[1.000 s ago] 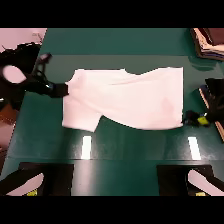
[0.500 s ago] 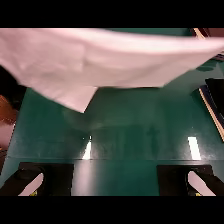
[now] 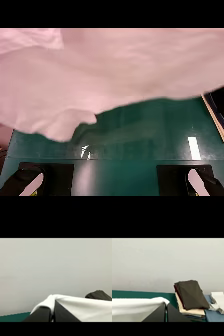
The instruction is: Fold the shirts.
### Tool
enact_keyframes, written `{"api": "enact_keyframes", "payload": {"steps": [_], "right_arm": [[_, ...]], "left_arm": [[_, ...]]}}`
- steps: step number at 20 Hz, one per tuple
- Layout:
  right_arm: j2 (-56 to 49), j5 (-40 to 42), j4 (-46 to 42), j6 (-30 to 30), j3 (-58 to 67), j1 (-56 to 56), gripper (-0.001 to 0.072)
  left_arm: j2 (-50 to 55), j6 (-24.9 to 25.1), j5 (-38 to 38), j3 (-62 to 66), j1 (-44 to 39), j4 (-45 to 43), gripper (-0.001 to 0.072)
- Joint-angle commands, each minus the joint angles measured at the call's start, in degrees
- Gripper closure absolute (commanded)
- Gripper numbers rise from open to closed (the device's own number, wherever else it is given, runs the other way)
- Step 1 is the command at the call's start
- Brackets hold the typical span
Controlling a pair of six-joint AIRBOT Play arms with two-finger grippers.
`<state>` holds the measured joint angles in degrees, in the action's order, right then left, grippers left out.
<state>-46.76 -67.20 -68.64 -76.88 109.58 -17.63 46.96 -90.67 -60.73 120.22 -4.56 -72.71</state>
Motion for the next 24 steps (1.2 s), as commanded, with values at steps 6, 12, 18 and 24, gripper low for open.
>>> {"api": "enact_keyframes", "payload": {"steps": [6,12,18,24], "right_arm": [[-20.1,-11.1,-0.6,-1.4,2.6,8.0,0.0698],[-42.8,-21.1,-0.6,-3.3,2.6,11.4,0.0697],[-57.2,-12.5,0.0,-3.7,2.6,12.3,0.0698],[-57.0,-13.0,-2.6,-3.6,2.6,12.3,0.0698]], "left_arm": [[11.3,-0.4,-6.8,-15.2,0.1,-0.3,0.0685],[32.5,1.2,-9.7,-21.9,0.1,-0.4,0.0684],[48.7,2.6,7.4,-21.9,0.1,-0.4,0.0684],[49.2,4.1,-1.4,-22.1,0.1,-3.7,0.0685]]}}
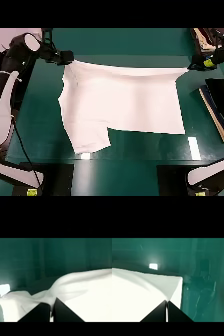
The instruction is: Fold the shirts.
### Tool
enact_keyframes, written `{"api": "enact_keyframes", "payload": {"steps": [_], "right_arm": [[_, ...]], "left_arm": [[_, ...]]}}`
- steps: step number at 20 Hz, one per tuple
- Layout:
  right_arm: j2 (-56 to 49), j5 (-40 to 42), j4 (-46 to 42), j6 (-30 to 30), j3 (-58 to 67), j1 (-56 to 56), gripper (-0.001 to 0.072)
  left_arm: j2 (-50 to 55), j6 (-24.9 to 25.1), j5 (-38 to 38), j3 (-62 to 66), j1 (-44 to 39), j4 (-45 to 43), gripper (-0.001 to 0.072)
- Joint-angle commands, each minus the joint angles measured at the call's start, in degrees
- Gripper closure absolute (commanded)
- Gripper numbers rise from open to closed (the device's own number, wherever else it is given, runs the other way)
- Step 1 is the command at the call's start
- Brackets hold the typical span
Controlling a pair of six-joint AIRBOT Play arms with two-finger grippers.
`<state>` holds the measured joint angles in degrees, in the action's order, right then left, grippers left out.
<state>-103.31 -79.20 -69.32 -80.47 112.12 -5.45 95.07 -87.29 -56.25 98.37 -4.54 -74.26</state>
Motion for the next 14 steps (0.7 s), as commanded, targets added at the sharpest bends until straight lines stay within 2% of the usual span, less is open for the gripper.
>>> {"api": "enact_keyframes", "payload": {"steps": [1,4,7,9,10,11,12,14], "right_arm": [[-0.3,-2.5,-3.1,0.0,-0.3,0.2,0.0697],[1.8,-2.6,-3.0,0.0,-7.2,1.4,0.0698],[5.0,2.0,-2.8,0.0,-17.2,2.6,0.0697],[6.4,4.3,-2.2,-0.1,-21.6,3.0,0.0696],[7.0,4.7,-2.2,-0.1,-23.1,3.1,0.0688],[7.4,4.5,-2.2,-0.1,-23.8,3.2,0.0549],[8.2,4.0,-2.2,-0.1,-24.2,3.2,0.0372],[10.8,2.2,-2.3,-0.1,-24.1,2.3,0.0370]], "left_arm": [[1.1,0.7,-8.7,-1.2,0.0,-2.7,0.0684],[1.0,0.7,-10.7,-6.5,0.0,-2.7,0.0684],[1.1,0.2,-10.5,-11.8,0.0,-3.3,0.0684],[1.1,-3.0,-10.4,-13.6,0.0,-4.5,0.0679],[1.1,-4.3,-10.4,-13.9,0.0,-5.0,0.0456],[1.0,-4.4,-10.8,-13.9,0.0,-5.0,0.0221],[0.9,-4.3,-12.6,-13.6,0.0,-5.3,0.0209],[0.2,-4.5,-18.9,-13.2,0.0,-8.5,0.0210]]}}
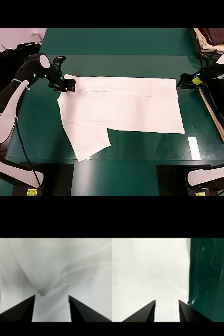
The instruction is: Fold the shirts.
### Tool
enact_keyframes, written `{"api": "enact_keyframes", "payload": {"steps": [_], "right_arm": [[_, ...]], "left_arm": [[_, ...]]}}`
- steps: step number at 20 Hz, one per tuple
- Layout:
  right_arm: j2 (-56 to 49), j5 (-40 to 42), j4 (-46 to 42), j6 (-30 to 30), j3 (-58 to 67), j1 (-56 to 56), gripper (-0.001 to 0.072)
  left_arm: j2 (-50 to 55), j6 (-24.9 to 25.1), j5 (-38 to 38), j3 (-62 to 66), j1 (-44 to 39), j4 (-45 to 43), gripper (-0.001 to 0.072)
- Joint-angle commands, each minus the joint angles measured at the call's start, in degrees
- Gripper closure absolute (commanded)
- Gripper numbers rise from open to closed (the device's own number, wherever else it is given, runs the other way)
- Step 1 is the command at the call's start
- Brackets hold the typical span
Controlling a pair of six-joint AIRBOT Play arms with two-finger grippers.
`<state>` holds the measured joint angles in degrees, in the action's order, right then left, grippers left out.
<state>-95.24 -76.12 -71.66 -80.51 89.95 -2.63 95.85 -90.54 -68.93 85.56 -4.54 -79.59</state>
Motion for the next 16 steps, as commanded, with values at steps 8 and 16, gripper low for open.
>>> {"api": "enact_keyframes", "payload": {"steps": [8,16], "right_arm": [[17.7,-4.7,0.0,0.0,-2.0,-6.1,0.0371],[20.1,-4.0,0.1,0.0,-2.0,-5.2,0.0371]], "left_arm": [[-31.0,-3.8,-3.7,-34.8,0.0,-0.1,0.0210],[-47.7,-8.0,-1.0,-56.9,0.0,8.8,0.0209]]}}
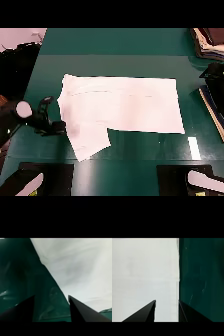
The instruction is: Fold the shirts.
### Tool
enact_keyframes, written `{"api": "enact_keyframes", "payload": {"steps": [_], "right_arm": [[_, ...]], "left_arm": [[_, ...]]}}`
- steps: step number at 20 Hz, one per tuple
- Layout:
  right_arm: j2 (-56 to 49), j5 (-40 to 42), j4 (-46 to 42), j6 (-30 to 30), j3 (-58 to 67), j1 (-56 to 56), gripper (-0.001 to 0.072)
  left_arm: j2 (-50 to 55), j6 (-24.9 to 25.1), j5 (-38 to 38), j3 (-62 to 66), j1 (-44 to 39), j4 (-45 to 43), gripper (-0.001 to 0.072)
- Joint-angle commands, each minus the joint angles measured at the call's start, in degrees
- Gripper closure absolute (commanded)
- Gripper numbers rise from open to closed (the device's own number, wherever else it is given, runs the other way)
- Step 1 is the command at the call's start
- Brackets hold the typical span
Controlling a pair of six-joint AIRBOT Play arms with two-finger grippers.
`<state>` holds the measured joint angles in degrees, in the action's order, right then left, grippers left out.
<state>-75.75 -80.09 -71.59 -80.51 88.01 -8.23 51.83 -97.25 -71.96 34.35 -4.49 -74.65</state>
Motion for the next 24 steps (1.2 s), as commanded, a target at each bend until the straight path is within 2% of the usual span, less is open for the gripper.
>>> {"api": "enact_keyframes", "payload": {"steps": [1,7,13,15,18,21,22,23,24], "right_arm": [[0.6,-0.1,0.0,0.0,0.0,0.5,0.0371],[0.6,-1.3,0.0,0.0,0.0,0.7,0.0371],[0.6,-4.2,-0.1,0.0,0.0,0.2,0.0371],[0.6,-6.2,-0.2,0.0,-0.1,-1.8,0.0371],[3.6,-6.4,-0.2,0.0,-6.8,-6.8,0.0371],[8.3,-5.1,-0.5,0.0,-22.0,-13.4,0.0363],[9.6,-4.5,-0.4,0.0,-27.3,-15.4,0.0325],[10.7,-3.2,-0.2,0.0,-33.0,-17.3,0.0249],[11.5,-1.6,0.2,0.0,-38.2,-18.8,0.0251]], "left_arm": [[-3.7,-1.3,4.1,-6.5,0.0,5.2,0.0209],[-3.6,0.7,16.0,-12.6,-0.2,16.3,0.0210],[-3.6,0.9,16.8,-12.9,-0.2,18.3,0.0215],[-3.6,3.2,16.0,-11.2,-0.2,18.3,0.0685],[-3.6,4.3,14.3,-7.8,-0.2,18.1,0.0684],[-3.6,4.7,14.0,-4.8,-0.2,18.2,0.0684],[-3.6,4.7,14.0,-4.2,-0.2,18.3,0.0684],[-3.6,4.7,14.1,-3.8,-0.2,18.3,0.0684],[-3.6,4.7,14.5,-3.7,-0.2,18.3,0.0684]]}}
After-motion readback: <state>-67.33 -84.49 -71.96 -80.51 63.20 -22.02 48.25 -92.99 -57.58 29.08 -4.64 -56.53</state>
